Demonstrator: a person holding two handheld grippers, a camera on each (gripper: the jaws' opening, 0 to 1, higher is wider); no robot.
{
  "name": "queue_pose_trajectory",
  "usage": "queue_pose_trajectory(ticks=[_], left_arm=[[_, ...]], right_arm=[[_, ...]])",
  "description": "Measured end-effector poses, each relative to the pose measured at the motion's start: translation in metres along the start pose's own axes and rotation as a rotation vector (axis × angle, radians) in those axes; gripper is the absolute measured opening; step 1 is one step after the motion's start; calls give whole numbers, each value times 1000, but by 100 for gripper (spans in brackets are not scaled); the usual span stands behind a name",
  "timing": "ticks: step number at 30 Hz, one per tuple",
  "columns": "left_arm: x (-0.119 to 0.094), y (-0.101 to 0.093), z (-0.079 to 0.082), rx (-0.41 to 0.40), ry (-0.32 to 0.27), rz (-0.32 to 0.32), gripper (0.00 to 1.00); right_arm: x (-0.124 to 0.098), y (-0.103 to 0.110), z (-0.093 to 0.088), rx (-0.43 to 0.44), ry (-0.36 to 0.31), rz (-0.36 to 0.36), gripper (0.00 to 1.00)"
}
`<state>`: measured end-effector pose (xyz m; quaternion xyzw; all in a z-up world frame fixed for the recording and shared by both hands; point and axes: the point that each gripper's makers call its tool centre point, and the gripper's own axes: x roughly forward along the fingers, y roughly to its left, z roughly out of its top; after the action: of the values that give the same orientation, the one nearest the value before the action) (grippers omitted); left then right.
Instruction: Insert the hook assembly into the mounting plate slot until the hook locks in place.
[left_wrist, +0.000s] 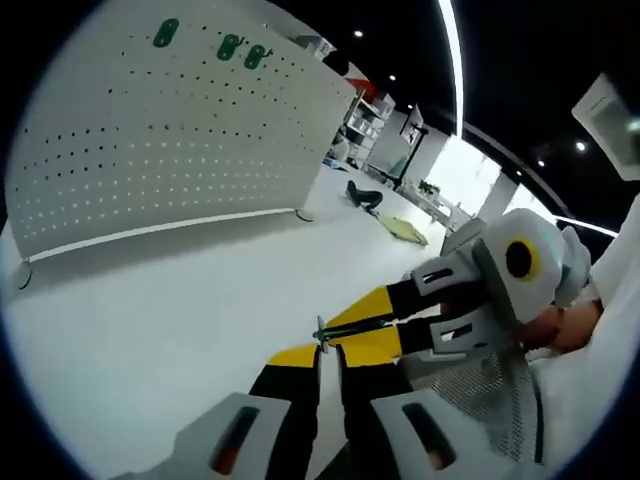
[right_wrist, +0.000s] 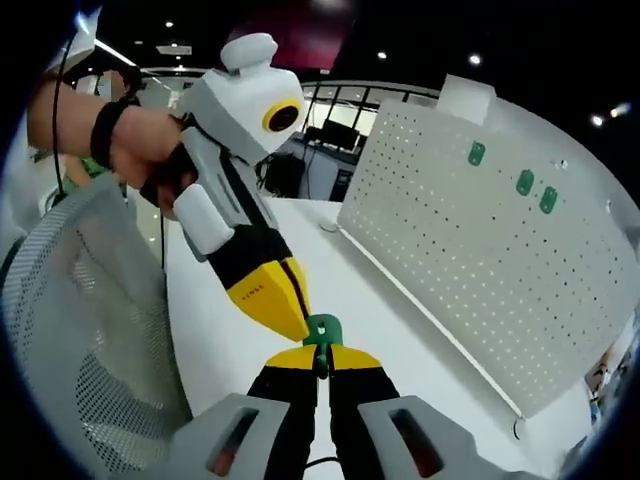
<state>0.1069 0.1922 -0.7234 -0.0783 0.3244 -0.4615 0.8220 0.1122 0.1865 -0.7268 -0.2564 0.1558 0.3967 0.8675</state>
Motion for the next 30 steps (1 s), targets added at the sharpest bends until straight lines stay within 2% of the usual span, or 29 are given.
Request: queue_pose_trajectory(ticks=[5,7,9,10,11,13,18,19,21,26,30], left_arm=[[-7,3,3,18,-30,26,10],[-11,5,6,43,-53,47,14],[-13,8,7,98,-69,69,19],[-15,7,8,161,-81,70,19],[-16,6,9,170,-85,70,20],[-18,3,7,153,-83,66,21],[-22,-3,11,176,-123,69,24],[-22,-3,11,177,-129,72,24],[-23,-2,9,177,-133,81,26],[-28,-1,9,192,-181,120,29],[-32,-2,16,191,-235,162,32]], right_arm=[[0,-3,3,53,-17,-8,1],[-1,-5,5,72,-22,-18,1],[-1,-7,6,73,-27,-30,1],[-2,-9,8,72,-31,-38,1],[-2,-11,9,83,-35,-43,1],[-3,-14,10,110,-41,-50,1],[-2,-21,12,151,-52,-64,1],[-1,-22,9,179,-32,-65,1],[-1,-25,10,175,-40,-82,1],[-1,-29,10,244,-42,-97,1],[1,-39,14,296,-61,-132,1]])
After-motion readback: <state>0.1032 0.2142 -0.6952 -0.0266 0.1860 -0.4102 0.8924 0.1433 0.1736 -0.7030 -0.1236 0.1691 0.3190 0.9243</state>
